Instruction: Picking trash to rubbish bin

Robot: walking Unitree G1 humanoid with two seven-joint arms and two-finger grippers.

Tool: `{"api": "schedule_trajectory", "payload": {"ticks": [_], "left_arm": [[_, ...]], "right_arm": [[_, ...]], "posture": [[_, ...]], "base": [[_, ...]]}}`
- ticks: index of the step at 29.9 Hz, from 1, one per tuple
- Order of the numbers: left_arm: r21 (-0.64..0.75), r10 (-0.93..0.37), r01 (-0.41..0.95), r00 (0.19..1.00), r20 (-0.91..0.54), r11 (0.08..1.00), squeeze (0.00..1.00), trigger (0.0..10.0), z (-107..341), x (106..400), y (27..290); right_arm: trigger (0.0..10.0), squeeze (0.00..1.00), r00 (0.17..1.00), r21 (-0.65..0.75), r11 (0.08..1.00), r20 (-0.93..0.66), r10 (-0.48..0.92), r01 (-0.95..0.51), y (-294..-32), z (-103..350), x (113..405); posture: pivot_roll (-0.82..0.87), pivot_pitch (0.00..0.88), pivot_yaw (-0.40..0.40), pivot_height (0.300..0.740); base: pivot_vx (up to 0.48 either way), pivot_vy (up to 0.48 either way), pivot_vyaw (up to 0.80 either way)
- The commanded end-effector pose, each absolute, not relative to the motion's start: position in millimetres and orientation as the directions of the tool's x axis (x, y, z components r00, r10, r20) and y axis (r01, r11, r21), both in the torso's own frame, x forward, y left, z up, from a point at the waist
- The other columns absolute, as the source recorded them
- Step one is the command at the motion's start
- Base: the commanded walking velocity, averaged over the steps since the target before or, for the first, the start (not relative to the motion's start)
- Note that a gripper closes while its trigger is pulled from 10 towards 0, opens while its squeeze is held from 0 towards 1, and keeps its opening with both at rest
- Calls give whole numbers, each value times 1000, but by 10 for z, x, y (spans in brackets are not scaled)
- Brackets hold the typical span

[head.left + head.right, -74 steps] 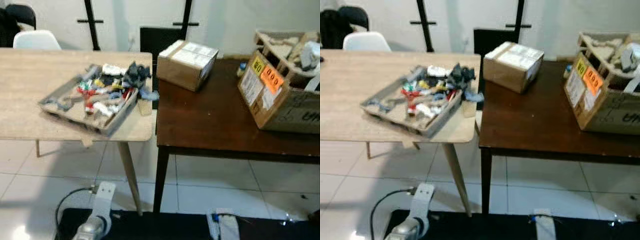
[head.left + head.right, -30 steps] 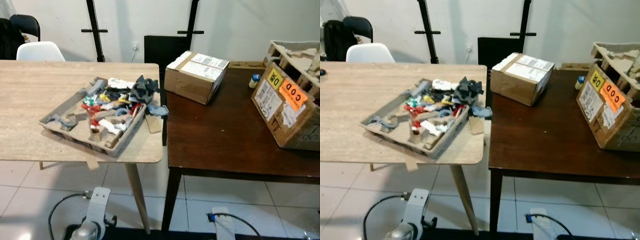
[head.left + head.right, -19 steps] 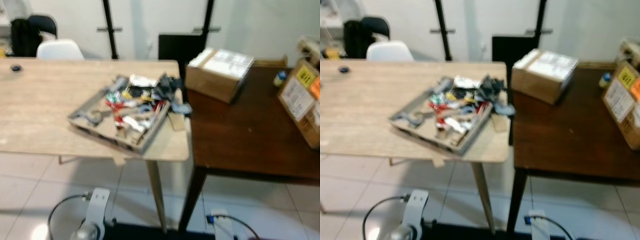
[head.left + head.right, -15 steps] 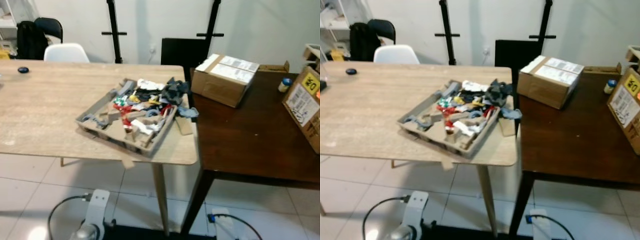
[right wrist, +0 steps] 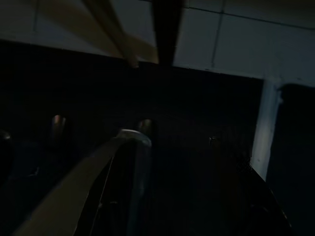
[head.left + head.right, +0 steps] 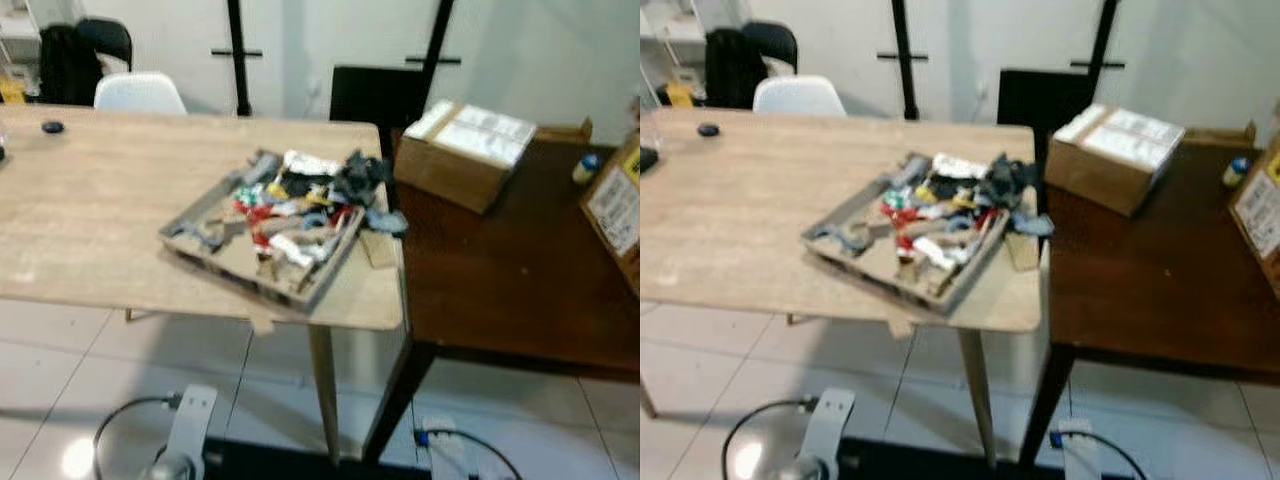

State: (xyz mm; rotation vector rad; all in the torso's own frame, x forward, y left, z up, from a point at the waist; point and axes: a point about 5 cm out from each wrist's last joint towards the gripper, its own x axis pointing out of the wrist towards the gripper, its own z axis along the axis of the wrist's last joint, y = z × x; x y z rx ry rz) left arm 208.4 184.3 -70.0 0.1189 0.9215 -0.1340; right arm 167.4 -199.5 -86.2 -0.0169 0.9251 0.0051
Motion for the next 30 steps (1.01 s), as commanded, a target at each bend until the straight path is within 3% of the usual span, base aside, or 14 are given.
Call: {"api": "schedule_trajectory", "payload": {"ticks": [1, 9, 14, 19, 27, 30], "left_arm": [[56, -53, 165, 592, -804, 985, 0, 10000, -709, 2062, 1873], [119, -84, 305, 576, -813, 945, 0, 10000, -660, 2086, 2020], [145, -99, 396, 536, -838, 907, 0, 10000, -575, 2133, 2180], [119, -108, 332, 592, -798, 936, 0, 10000, -178, 2186, 2309], [148, -69, 263, 667, -742, 954, 0, 10000, 221, 2039, 2357], [143, -79, 273, 663, -744, 951, 0, 10000, 374, 1924, 2317]], "right_arm": [[10000, 0, 591, -1, 1000, -807, 2, -4, -1959, -886, 1637], [10000, 0, 632, 3, 998, -774, 41, -61, -1975, -815, 1759], [10000, 0, 608, 54, 976, -775, 173, -209, -2007, -774, 1780], [10000, 0, 556, 109, 871, -730, 397, -479, -2118, -593, 1720], [10000, 0, 635, 131, 843, -600, 486, -522, -2256, -72, 1712], [10000, 0, 616, 168, 792, -542, 572, -588, -2217, 201, 1633]], "posture": [[62, 52, 13, 740], [65, 56, 16, 740], [64, 59, 17, 740], [67, 63, 20, 740], [73, 67, 23, 740], [75, 66, 24, 740]], "base": [[0, 0, 0], [0, 0, 0], [0, 0, 0], [0, 0, 0], [0, 0, 0], [0, 0, 0]]}}
